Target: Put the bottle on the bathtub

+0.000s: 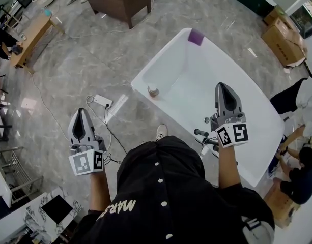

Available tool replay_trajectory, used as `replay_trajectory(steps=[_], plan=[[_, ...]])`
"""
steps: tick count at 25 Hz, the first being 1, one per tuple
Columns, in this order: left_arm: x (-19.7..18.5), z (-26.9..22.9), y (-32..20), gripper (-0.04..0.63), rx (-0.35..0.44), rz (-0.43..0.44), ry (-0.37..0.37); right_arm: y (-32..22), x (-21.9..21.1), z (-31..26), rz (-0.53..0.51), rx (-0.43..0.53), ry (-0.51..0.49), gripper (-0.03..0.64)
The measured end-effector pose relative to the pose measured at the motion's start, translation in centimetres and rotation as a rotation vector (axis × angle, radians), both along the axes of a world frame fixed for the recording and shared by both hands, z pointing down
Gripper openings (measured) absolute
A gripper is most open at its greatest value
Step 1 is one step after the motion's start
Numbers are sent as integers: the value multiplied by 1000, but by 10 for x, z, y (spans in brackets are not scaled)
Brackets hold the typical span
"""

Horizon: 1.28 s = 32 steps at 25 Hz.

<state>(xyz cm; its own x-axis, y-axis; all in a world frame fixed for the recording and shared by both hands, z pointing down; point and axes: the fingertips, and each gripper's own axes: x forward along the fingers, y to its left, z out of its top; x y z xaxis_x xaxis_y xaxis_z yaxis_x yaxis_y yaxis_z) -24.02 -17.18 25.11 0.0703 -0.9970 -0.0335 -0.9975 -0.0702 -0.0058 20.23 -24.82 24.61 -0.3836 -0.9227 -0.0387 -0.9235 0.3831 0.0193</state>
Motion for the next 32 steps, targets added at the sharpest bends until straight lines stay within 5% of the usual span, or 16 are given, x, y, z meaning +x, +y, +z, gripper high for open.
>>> replay_trajectory(steps=[32], plan=[[16, -2, -5, 11, -3, 27, -22, -9, -18, 10, -49, -19, 2, 3]])
